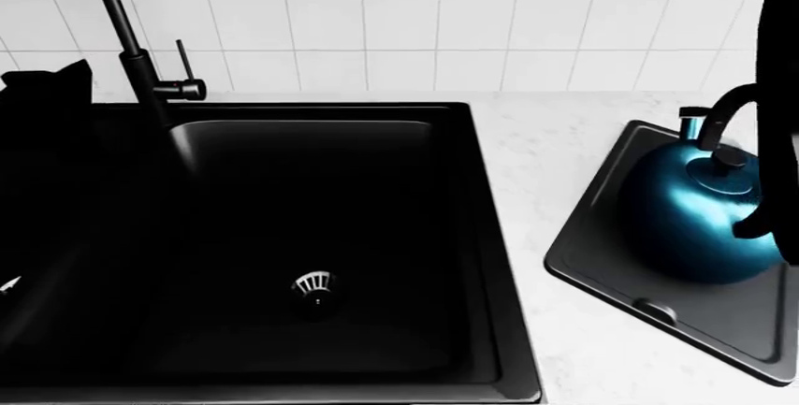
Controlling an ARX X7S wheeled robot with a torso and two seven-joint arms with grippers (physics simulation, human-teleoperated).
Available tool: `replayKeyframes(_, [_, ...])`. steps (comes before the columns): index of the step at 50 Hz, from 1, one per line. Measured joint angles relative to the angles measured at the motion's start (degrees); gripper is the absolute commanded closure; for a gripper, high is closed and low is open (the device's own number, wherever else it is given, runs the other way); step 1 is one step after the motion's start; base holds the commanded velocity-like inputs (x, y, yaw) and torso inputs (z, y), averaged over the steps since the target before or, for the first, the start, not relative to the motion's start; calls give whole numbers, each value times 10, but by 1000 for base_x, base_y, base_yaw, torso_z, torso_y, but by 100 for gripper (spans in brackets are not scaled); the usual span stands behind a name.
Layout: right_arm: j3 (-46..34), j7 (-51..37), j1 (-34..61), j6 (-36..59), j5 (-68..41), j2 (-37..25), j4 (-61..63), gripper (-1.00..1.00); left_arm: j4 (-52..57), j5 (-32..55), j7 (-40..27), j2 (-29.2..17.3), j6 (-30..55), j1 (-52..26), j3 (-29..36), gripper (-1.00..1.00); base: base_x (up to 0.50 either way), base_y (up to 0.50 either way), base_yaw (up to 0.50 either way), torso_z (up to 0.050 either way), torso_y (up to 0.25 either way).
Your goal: Pick the kettle from the counter and place it on the tray. Then pick the mug from the cabinet and place it on the tray. Then close the cabinet doors.
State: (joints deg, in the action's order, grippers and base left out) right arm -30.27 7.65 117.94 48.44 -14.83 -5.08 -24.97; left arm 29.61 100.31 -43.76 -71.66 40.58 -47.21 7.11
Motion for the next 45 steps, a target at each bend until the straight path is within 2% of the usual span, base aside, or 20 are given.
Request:
replayKeyframes(14, [-107, 14, 39, -118, -48, -22, -91, -100, 4, -4, 6, -12, -15, 36, -20, -100, 0, 0, 0, 11, 0])
replayKeyframes(29, [-363, 1, 132, -285, -300, -44, -234, -100, 3, -9, 15, -17, -25, 63, -35, -100, 0, 0, 0, 13, 0])
replayKeyframes(39, [-455, 10, 165, -339, -474, -23, -321, -100, 0, -18, 23, -14, -29, 76, -39, -100, 0, 0, 0, 10, 0])
replayKeyframes(45, [-492, -20, 171, -345, -538, -22, -312, -100, 0, -20, 23, -11, -27, 74, -37, -100, 0, 0, 0, 4, 0])
